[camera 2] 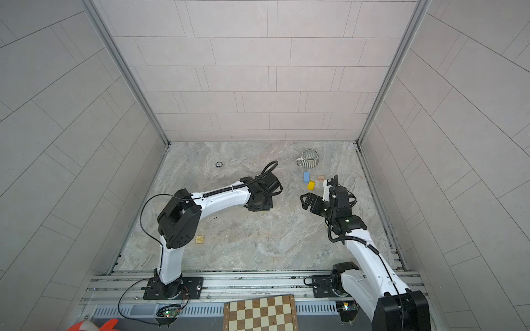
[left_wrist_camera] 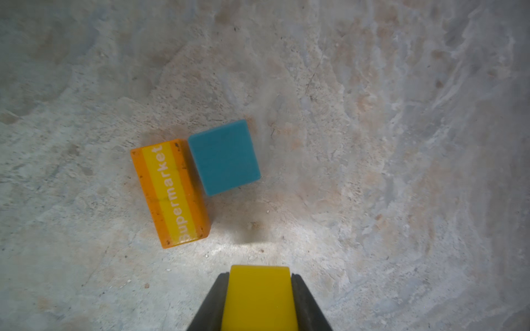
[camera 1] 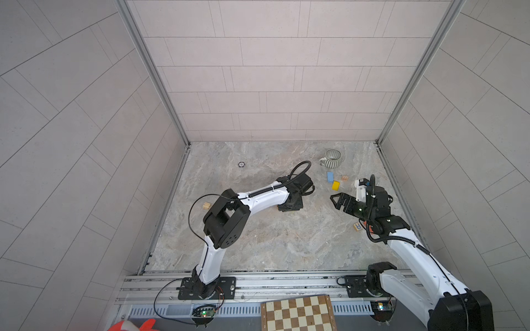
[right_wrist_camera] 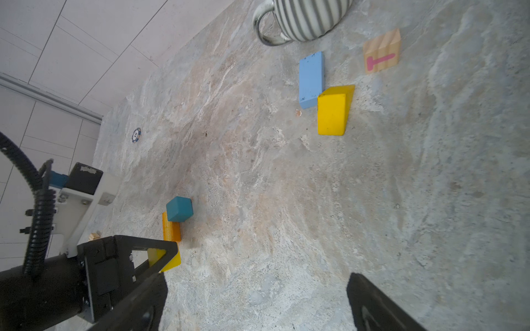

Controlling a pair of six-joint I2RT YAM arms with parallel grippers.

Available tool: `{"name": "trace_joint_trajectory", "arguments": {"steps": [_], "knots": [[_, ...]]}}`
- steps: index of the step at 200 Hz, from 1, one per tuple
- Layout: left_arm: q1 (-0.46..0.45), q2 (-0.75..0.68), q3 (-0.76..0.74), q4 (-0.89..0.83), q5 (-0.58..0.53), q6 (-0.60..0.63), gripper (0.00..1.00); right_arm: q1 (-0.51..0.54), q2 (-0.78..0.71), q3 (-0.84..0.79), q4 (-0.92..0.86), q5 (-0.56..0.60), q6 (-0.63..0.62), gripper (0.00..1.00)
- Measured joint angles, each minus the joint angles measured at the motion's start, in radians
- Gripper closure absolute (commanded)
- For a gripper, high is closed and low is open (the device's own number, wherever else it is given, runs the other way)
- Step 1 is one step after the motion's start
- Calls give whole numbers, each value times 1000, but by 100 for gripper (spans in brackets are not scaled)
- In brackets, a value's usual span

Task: Build the wood block tower
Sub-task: 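Lift the yellow cube with the left gripper and carry it to the orange block, then set the yellow cube by the orange block, open left gripper while right gripper approaches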

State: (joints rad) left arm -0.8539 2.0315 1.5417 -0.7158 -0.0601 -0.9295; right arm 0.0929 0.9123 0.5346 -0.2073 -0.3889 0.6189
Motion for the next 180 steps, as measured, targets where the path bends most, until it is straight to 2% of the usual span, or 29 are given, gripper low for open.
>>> {"name": "trace_joint_trajectory", "arguments": {"steps": [99,156,180], "knots": [[3,96,59,0,13,-44,59,0,3,0,-2,-18,-10,0],[10,106,77,-4,31,-50,35,0,2,0,-7,-23,-18,0],[10,105,78,-4,35,-46,23,0,-9,0,-24,-23,-31,3]]}}
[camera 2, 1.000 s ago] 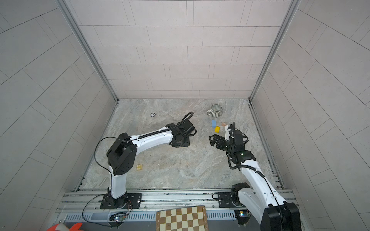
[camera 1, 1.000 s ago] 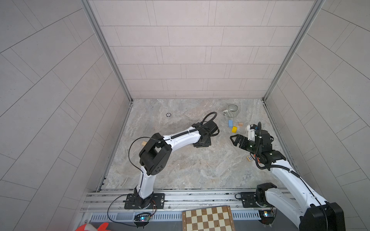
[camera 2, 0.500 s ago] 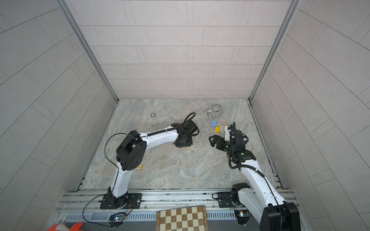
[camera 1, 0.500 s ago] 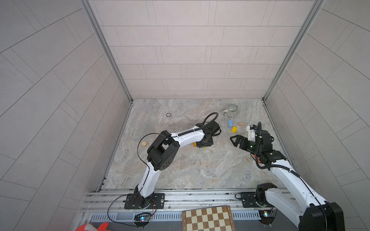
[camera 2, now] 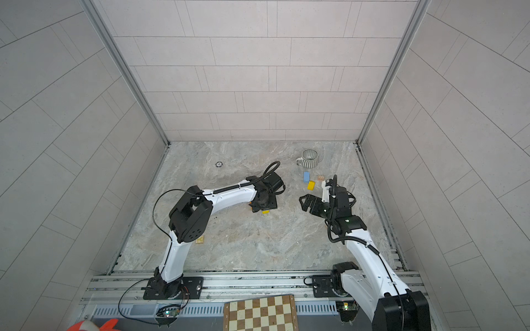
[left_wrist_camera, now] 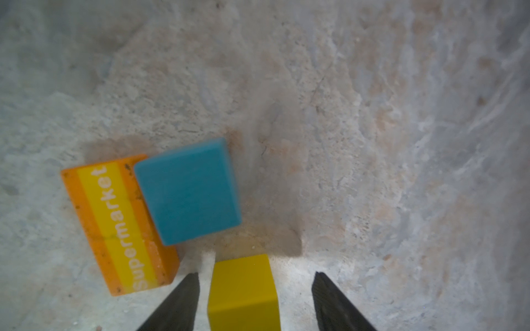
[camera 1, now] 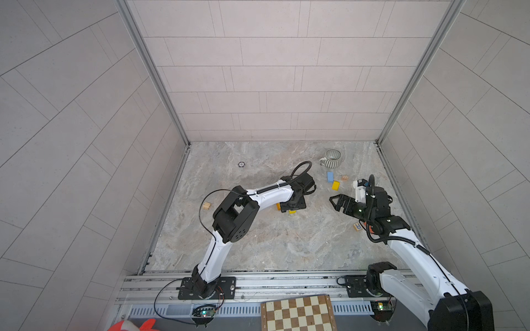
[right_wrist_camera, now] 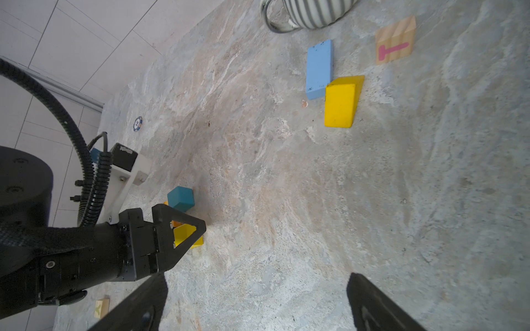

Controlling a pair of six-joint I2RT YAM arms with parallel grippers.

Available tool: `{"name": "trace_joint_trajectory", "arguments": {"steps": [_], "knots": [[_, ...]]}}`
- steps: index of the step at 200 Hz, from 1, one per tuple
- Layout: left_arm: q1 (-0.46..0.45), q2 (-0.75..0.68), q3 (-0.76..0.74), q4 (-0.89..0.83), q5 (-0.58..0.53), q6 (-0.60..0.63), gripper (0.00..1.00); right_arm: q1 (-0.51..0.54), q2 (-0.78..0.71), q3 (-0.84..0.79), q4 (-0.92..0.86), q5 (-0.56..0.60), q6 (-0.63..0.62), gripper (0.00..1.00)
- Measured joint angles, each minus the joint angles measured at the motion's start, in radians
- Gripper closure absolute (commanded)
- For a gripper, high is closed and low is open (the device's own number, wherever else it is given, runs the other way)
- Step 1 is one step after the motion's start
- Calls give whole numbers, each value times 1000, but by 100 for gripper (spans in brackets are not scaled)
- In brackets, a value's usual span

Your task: Build the wood block tower

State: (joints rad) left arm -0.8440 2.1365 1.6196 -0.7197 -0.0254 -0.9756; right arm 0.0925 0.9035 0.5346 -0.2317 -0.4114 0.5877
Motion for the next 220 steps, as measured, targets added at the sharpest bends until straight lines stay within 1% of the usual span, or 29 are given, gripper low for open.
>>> {"name": "trace_joint_trajectory", "arguments": {"steps": [24,41,66,84,92,100,115,132,145,169,183,220], "knots": [[0,-27,-6,3,3,0,10,0,-12,0,-16,-1,-14,10],[0,-94,-35,14,2,5,5,0,-12,0,-35,0,-26,18],[6,-246,-86,18,-3,8,3,0,-12,5,-71,-1,-35,29],[17,-361,-135,42,-3,14,3,1,0,14,-93,-8,-44,42],[26,-416,-169,56,-2,16,3,5,18,23,-101,-9,-51,49],[39,-463,-207,66,-1,19,3,11,44,35,-110,-13,-63,54],[71,-547,-295,98,0,26,3,37,102,53,-116,-15,-72,58],[103,-627,-410,137,4,35,3,78,171,68,-118,-21,-78,75],[123,-689,-515,174,-6,42,3,114,232,93,-128,-26,-83,85],[131,-804,-714,238,-31,49,3,172,337,160,-138,-29,-91,91],[136,-855,-803,270,-41,50,3,203,391,201,-140,-30,-94,94],[143,-940,-934,342,-95,54,3,264,552,303,-163,-39,-107,100]]}}
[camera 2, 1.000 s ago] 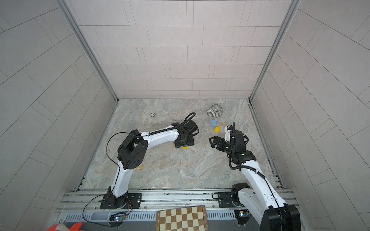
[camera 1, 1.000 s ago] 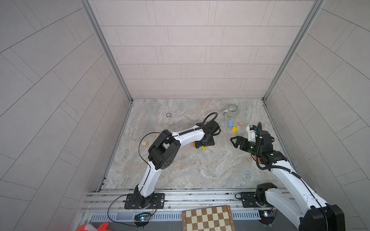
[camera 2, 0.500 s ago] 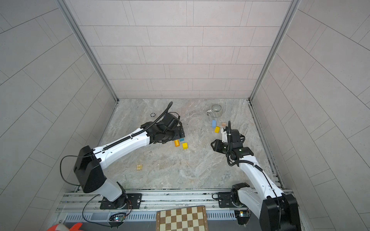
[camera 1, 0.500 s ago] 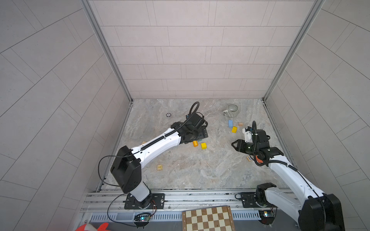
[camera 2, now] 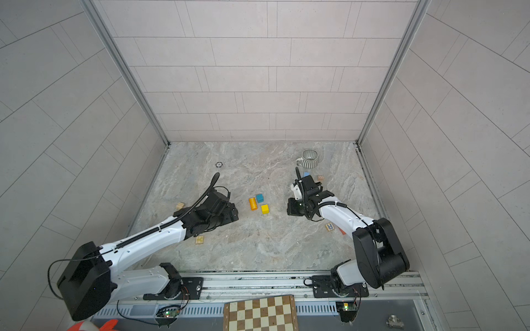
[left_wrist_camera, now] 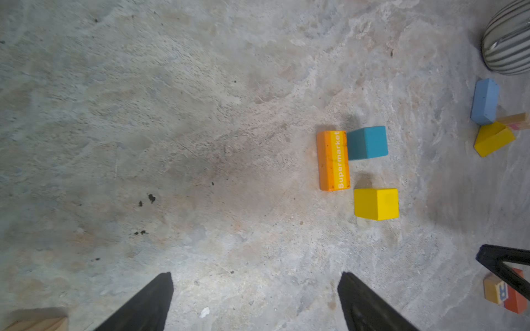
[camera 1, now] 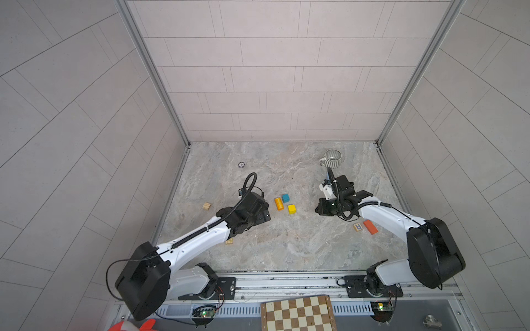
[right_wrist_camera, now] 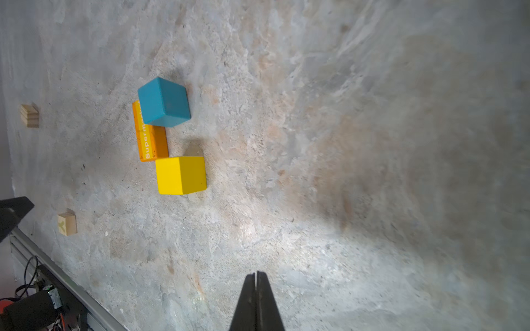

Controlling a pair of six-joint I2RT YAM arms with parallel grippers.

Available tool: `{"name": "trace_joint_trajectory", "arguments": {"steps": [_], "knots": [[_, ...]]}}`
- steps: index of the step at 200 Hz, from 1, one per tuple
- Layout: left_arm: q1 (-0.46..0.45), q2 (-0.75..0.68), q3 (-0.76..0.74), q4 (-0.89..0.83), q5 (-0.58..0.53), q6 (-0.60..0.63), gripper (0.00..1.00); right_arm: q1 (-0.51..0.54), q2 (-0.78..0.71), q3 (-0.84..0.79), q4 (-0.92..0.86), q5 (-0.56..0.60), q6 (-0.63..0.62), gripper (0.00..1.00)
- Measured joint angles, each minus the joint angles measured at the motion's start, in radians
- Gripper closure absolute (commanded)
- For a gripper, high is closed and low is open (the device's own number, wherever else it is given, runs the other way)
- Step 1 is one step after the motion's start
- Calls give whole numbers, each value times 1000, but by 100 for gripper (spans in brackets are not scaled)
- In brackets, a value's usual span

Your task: Build the wood block tower

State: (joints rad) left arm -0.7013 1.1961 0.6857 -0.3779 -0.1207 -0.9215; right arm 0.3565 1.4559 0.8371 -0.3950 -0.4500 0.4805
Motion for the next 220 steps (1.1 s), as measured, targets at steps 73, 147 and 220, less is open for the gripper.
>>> {"name": "trace_joint_trajectory", "arguments": {"steps": [73,147,220], "knots": [[39,-29,-104,130,-33,19,3,114,183,163,-76,31,-10,100],[75,11,-142,197,-3,21,3,159,281,232,-122,72,4,100],[101,44,-148,235,22,21,3,220,348,270,-111,71,39,100]]}}
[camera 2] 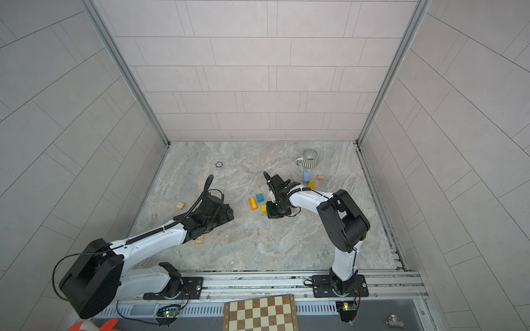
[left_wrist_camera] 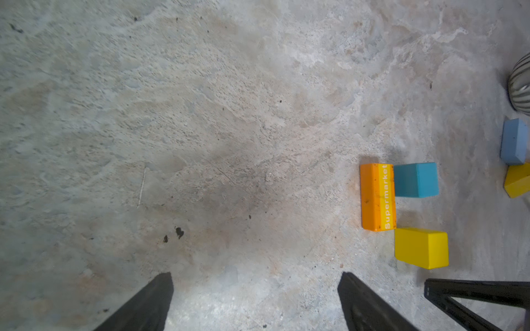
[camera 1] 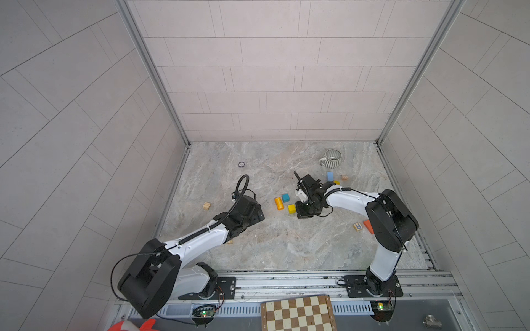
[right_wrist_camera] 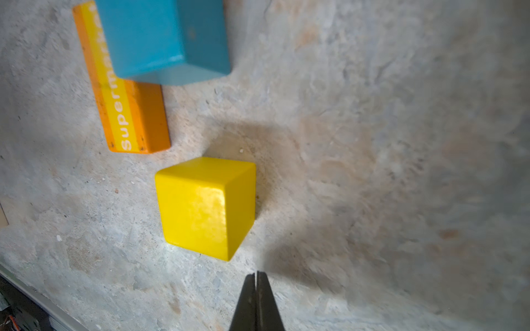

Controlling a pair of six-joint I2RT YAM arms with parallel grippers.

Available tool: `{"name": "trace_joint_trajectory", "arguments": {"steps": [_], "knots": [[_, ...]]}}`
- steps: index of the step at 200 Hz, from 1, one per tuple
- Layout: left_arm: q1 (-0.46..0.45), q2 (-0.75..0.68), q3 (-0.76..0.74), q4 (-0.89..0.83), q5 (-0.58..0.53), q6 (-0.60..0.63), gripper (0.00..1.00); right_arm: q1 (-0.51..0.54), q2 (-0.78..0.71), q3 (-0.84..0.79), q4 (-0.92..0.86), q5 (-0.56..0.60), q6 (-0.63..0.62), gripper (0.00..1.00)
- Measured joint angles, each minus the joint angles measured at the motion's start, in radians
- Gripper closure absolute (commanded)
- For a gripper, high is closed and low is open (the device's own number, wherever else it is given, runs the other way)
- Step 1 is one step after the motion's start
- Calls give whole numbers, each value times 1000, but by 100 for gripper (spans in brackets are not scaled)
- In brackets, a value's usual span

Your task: Build the wood block tower

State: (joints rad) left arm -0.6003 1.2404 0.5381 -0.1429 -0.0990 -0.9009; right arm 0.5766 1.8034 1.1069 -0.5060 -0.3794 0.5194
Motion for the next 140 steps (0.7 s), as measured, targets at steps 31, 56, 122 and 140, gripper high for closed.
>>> {"name": "trace_joint_trajectory", "arguments": {"steps": [31,56,122,140], "knots": [[0,11,0,14,4,0,3,6,21,16,10,-1,14,100],[4,25,0,21,6,0,3,10,36,40,14,-2,19,100],[11,51,0,37,11,0,3,31,60,88,23,-2,33,100],[11,62,0,41,16,0,3,31,68,97,23,-2,35,100]]}}
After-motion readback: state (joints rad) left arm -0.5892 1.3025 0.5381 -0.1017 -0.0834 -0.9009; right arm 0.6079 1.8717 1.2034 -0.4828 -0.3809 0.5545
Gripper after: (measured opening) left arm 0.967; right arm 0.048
